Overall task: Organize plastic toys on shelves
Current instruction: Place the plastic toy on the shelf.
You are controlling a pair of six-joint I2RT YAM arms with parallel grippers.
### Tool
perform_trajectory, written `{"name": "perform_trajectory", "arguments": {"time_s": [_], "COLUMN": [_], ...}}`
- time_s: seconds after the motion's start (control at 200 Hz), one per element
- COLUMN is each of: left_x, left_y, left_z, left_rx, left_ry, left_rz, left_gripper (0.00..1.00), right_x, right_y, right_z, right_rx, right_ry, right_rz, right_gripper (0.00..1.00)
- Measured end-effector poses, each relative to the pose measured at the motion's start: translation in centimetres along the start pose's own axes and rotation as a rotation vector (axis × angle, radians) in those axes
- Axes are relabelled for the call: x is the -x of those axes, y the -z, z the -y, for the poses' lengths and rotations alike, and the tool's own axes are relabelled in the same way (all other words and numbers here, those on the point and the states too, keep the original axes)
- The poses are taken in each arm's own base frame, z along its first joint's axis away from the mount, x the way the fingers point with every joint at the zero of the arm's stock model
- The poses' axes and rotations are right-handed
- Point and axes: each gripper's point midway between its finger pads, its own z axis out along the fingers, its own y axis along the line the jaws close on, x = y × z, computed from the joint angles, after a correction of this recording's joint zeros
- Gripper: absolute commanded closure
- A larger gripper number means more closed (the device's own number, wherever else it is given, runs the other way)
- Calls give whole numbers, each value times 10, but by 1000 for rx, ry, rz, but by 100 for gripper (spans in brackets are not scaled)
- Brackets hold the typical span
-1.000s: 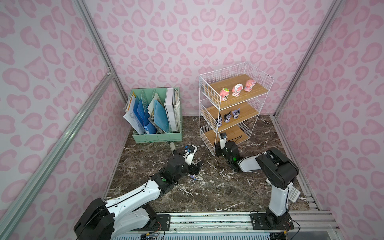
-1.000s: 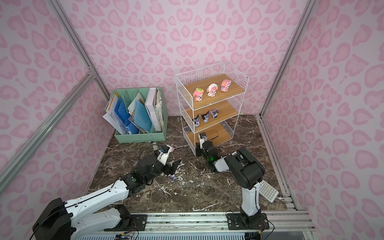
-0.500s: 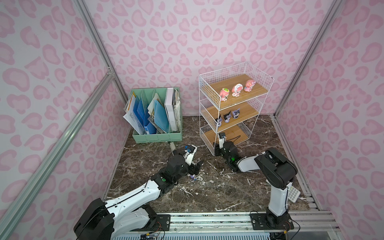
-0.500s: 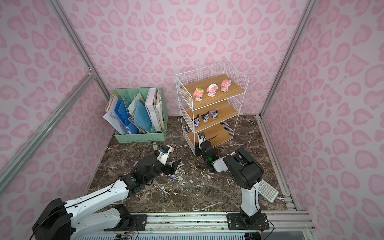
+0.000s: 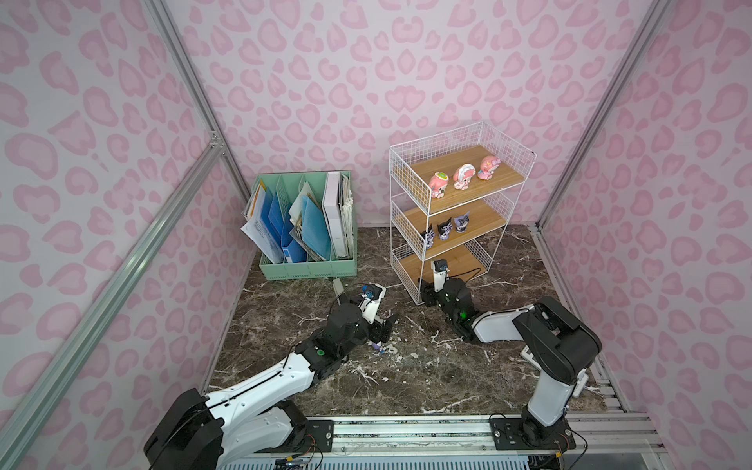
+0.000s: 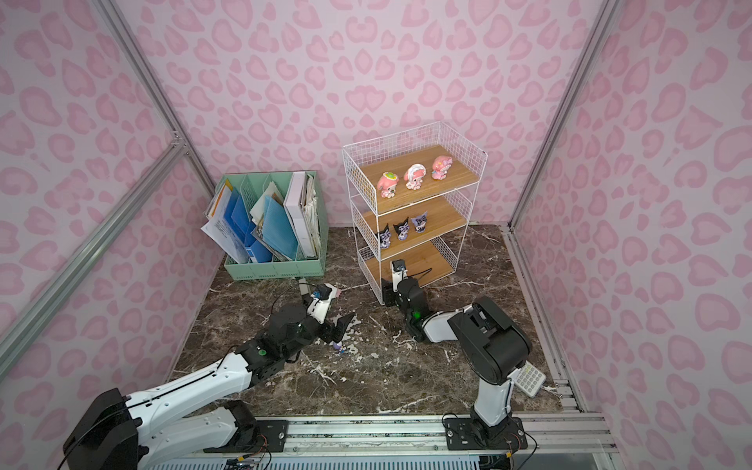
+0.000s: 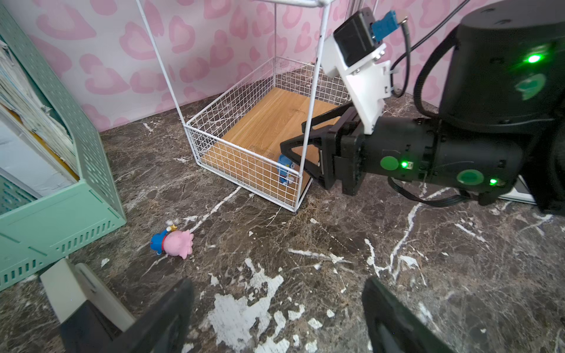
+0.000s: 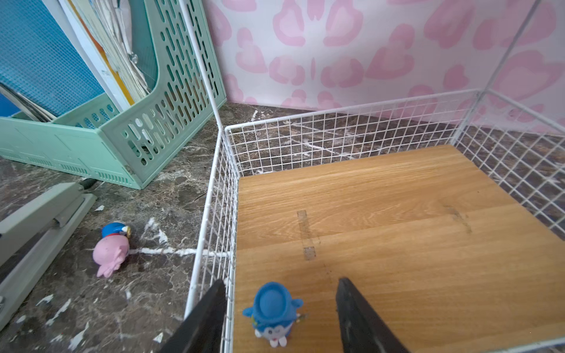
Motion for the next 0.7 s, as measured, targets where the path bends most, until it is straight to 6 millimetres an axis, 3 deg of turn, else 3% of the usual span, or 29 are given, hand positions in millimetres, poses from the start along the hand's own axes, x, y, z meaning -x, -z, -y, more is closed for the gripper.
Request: {"name": "perform_trajectory", "arguments": {"time_s": [0.185,0.26,0.41,0.55,0.7], "left_x": [-10,-25,-61,-93,-120], "left_y": [7,12,27,40,48], "left_z": [-10,-19,-34,-38,-34], "left_rx": [46,85,167,221,274], "left_ry": [72,137,295,457,640], "left_rz": [-23,-59,-156,-252,-341], "left_gripper": [12,12,13,15,20], "right_x": [-7,-10,-11,-17,-25], "right_y": [32,50,76,95,107], "right_z": [10,10,-9,-26,-26], "right_rx": [-16,-16,44,107,119], "right_ry": [-6,-3,24,50,45], "right_rz": [-6,-13,-50,-113,-168], "right_gripper": [40,40,40,40,34]}}
